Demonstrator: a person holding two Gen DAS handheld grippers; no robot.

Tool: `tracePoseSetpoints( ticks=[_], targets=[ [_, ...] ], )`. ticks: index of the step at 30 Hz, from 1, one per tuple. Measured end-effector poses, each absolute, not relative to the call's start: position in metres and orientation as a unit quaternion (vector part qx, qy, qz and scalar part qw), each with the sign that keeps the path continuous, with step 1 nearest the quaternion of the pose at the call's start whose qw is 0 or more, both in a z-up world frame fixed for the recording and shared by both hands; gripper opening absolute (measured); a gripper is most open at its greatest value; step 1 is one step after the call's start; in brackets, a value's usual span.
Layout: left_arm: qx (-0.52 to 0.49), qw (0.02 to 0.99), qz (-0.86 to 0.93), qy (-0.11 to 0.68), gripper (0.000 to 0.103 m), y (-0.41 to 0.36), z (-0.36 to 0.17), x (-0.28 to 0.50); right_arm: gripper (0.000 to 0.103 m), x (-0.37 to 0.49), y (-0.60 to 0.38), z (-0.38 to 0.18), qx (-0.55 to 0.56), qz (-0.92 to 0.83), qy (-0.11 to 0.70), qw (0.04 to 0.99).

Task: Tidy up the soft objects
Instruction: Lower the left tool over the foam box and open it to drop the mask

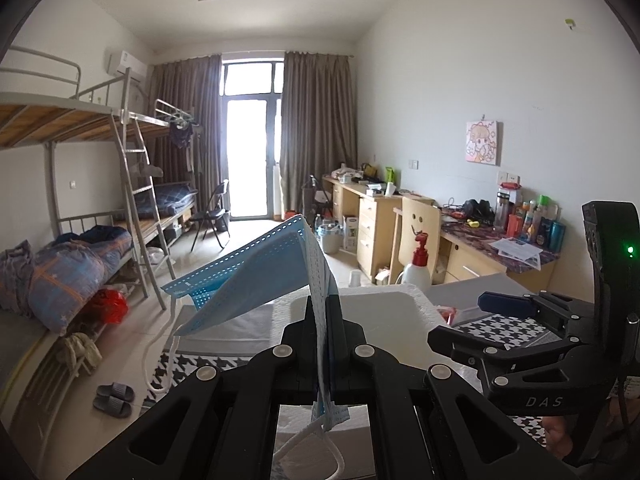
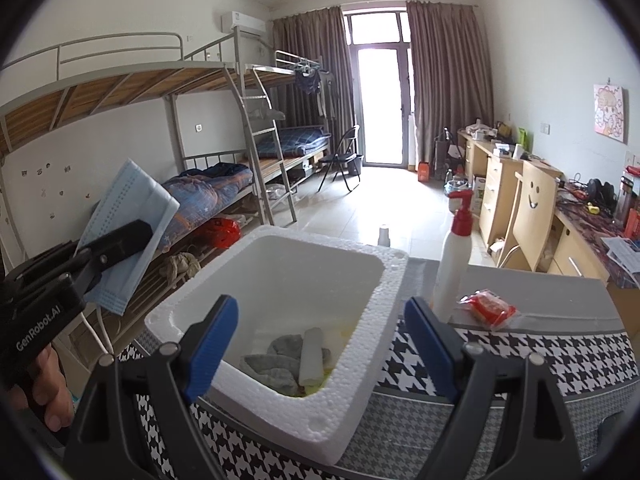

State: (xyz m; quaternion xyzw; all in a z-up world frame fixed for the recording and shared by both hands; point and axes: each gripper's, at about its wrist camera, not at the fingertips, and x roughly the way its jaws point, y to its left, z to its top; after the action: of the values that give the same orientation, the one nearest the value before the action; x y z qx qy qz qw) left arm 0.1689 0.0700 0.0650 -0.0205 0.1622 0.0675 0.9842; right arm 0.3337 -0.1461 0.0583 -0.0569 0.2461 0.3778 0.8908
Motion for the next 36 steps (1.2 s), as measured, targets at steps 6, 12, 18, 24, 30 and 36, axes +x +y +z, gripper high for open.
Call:
tracePoseSetpoints(
  ticks=[6, 12, 18, 24, 30, 36],
  targets=[
    [-0.011, 0.985, 0.052, 0.165, 0.003, 0.062, 0.068, 0.177, 0.088, 0.337, -0.159, 0.059, -0.051, 0.366, 0.244, 0.897],
    [-0.010, 0.984, 0.034, 0.175, 0.003, 0.053, 0.067, 0.189, 0.088, 0.339, -0.172, 0.058, -0.045, 0.350, 0.246, 0.903],
    [-0.010, 0.982, 0.021, 0.187, 0.003, 0.047, 0.065, 0.199, 0.088, 0.344, -0.184, 0.055, -0.036, 0.336, 0.250, 0.907],
    [-0.011, 0.980, 0.015, 0.196, 0.003, 0.044, 0.063, 0.208, 0.088, 0.348, -0.192, 0.054, -0.030, 0.329, 0.251, 0.910],
    [-0.013, 0.978, 0.011, 0.209, 0.003, 0.042, 0.061, 0.219, 0.088, 0.351, -0.198, 0.051, -0.026, 0.323, 0.255, 0.911],
    [-0.015, 0.975, 0.012, 0.221, 0.003, 0.040, 0.056, 0.227, 0.088, 0.353, -0.206, 0.050, -0.020, 0.319, 0.258, 0.912]
  ],
)
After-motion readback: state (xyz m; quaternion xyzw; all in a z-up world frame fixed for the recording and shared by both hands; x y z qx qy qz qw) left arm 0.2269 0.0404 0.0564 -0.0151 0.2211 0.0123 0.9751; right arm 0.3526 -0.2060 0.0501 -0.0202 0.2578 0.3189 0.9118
